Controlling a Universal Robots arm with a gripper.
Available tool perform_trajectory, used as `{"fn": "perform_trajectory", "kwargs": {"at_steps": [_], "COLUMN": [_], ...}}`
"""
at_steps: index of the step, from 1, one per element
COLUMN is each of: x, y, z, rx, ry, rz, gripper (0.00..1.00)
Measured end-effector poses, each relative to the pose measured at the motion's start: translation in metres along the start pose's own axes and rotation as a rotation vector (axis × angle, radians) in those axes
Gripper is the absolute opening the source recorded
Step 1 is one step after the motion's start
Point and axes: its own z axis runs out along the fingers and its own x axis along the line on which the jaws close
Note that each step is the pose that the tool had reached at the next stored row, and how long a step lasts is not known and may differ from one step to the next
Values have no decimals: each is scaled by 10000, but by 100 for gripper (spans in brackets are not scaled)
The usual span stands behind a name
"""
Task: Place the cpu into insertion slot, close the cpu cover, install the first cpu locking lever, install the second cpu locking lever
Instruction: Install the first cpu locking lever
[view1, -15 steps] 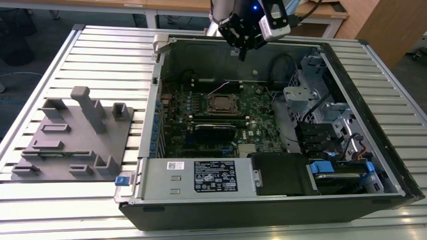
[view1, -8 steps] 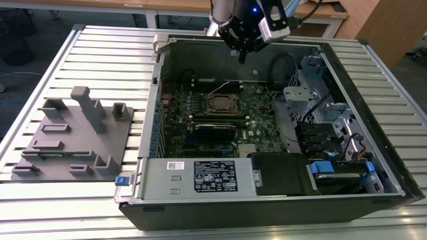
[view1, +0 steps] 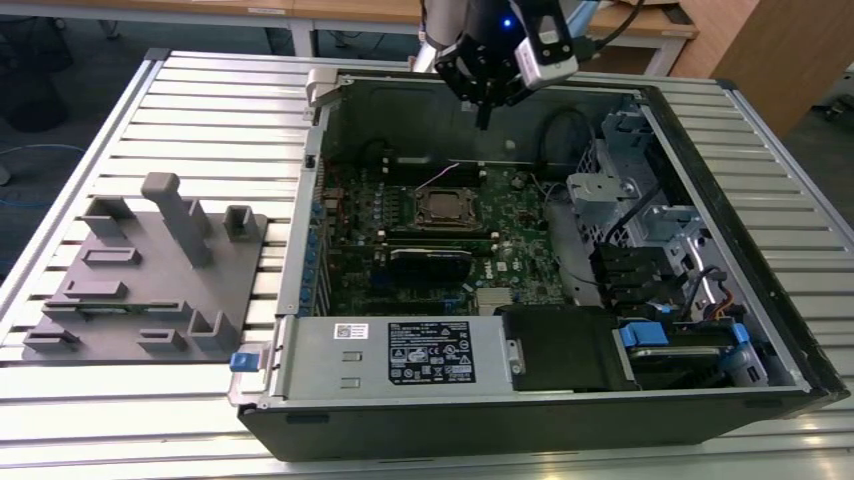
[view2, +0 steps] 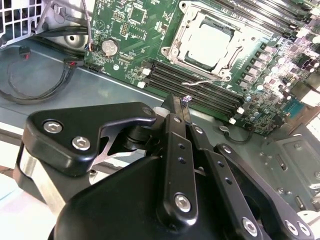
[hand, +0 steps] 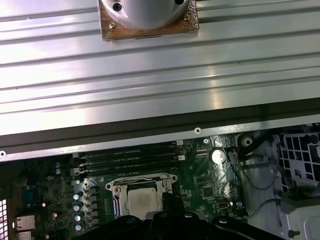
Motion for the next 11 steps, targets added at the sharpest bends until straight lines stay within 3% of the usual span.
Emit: {"fn": "perform_trajectory", "kwargs": {"at_steps": [11], "x": [57], "y": [-44], "z": [16], "rx": [-1], "ry": [-20], "rz": [-3], "gripper": [10]}}
